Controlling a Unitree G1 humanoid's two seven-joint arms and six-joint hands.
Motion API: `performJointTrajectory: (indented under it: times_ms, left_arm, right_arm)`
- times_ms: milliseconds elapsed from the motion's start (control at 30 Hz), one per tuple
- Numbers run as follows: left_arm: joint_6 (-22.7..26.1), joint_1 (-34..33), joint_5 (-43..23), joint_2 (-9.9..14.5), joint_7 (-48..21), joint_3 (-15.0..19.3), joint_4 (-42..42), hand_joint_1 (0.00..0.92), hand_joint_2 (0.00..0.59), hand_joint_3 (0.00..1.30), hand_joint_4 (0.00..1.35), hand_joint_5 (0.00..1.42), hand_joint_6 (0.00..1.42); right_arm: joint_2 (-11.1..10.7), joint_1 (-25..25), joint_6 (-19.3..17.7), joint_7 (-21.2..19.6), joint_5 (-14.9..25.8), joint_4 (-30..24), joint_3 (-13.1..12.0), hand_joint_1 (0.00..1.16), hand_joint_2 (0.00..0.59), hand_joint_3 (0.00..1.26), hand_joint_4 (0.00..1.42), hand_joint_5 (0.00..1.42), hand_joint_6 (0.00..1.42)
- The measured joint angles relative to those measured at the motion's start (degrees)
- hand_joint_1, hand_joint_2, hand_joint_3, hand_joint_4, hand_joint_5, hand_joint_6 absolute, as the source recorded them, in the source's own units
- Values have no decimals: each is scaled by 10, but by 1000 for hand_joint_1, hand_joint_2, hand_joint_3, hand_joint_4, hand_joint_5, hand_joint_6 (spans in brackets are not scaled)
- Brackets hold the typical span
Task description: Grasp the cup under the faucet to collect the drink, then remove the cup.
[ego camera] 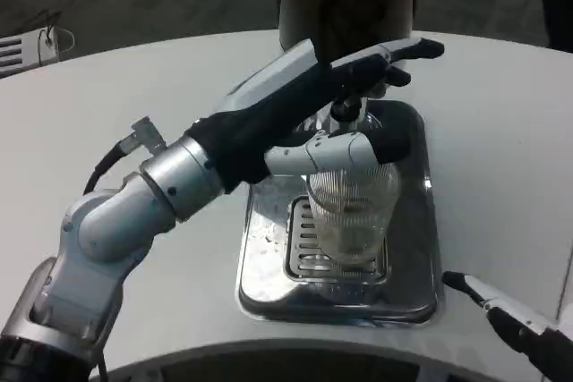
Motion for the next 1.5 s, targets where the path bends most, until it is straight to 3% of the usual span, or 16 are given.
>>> performJointTrajectory:
  times_ms: [200, 233, 300, 367, 400, 433, 633, 800, 1167, 1500]
  left_arm:
    - [-11, -16, 0, 8, -4, -10, 19, 0, 5, 150, 64, 154, 208]
    - [-11, -19, 0, 9, -5, -10, 22, 0, 5, 150, 64, 153, 208]
    - [-11, -22, 0, 10, -6, -11, 27, 0, 4, 150, 63, 151, 208]
    - [-12, -24, 0, 11, -7, -11, 29, 0, 2, 150, 63, 150, 208]
    - [-12, -26, 0, 12, -11, -11, 31, 0, 1, 150, 63, 149, 208]
    - [-12, -26, 0, 13, -11, -11, 31, 0, 1, 150, 63, 149, 208]
    - [-11, -27, -3, 16, -17, -10, 30, 0, 0, 150, 63, 148, 207]
    - [-9, -27, -4, 19, -23, -8, 25, 0, 0, 150, 63, 148, 207]
    - [1, -26, -4, 25, -32, -3, 10, 0, 0, 148, 63, 148, 207]
    - [16, -20, -4, 33, -35, 1, -13, 0, 0, 148, 63, 148, 207]
  right_arm:
    - [-13, -8, 85, -37, 9, 0, 14, 597, 360, 6, 0, 48, 1]
    - [-14, -8, 98, -47, 14, 0, 18, 639, 324, 1, 0, 65, 20]
    - [-15, -11, 132, -83, 25, 0, 28, 683, 279, 0, 0, 92, 50]
    - [-16, -12, 143, -113, 34, 3, 35, 717, 261, 0, 0, 97, 67]
    - [-19, -18, 143, -157, 47, 14, 43, 733, 239, 0, 0, 97, 62]
    - [-20, -18, 143, -160, 48, 15, 44, 755, 235, 0, 0, 97, 64]
    - [-36, -43, 116, -280, 80, 109, 94, 781, 217, 0, 0, 97, 63]
    - [-60, -54, 97, -339, 97, 148, 125, 807, 207, 0, 0, 94, 64]
    - [-78, -98, 94, -421, 112, 215, 194, 817, 199, 0, 0, 87, 63]
    - [-75, -158, 99, -487, 112, 281, 241, 839, 188, 0, 0, 86, 79]
